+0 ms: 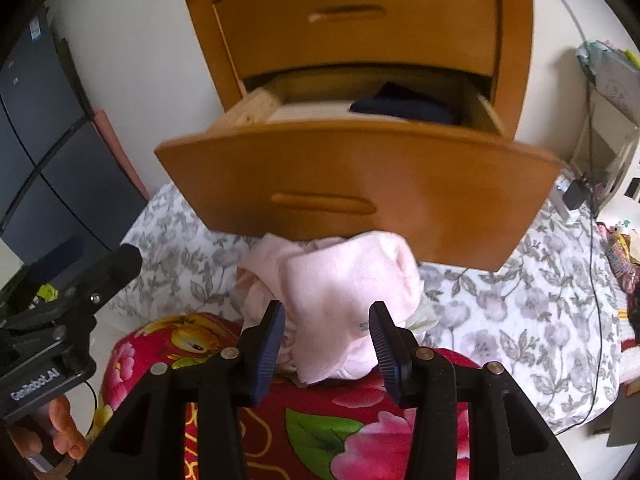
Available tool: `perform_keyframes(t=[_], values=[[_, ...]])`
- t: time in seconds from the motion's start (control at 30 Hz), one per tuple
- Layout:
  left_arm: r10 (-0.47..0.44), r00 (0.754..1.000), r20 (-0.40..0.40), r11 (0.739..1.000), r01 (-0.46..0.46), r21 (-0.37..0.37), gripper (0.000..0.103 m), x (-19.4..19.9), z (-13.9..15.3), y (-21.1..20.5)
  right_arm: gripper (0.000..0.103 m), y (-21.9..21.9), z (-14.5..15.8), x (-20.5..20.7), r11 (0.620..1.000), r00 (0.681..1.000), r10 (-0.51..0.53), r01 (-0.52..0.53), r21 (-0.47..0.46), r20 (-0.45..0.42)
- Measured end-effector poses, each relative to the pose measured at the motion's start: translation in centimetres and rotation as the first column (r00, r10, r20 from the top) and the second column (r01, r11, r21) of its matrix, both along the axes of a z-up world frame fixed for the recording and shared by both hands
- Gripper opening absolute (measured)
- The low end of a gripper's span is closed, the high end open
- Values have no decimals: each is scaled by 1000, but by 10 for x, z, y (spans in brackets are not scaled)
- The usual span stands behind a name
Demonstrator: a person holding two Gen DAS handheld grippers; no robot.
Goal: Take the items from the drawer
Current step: 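Lower the pink sock onto the cloth pile on the bed, open right gripper, then withdraw the right gripper up from the cloth pile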
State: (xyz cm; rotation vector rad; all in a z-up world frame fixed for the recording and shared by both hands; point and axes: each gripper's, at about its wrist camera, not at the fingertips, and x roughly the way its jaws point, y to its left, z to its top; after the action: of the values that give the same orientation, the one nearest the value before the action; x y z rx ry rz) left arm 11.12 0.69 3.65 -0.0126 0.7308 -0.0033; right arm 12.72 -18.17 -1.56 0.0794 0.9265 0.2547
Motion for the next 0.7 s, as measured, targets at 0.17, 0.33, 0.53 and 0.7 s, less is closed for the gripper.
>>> perform_keyframes(t=[0.17,0.33,0.53,0.7], values=[[-2,1000,14,1000,2,-2,98,-4,9,-1,60,-19,17,-7,998,997,-65,64,12,32],[-3,1000,15,1000,3,-7,98,-6,14,-2,75,-36,29,-13,991,989,-132,132,11,59],[3,1000,4,1000,-3,-2,98,-5,11,-3,92,-46,30,-12,985,984,-170,170,10,61],[19,1000,4,1000,-19,2,98,-3,9,-2,103,-49,26,-12,984,982,-178,177,18,62]])
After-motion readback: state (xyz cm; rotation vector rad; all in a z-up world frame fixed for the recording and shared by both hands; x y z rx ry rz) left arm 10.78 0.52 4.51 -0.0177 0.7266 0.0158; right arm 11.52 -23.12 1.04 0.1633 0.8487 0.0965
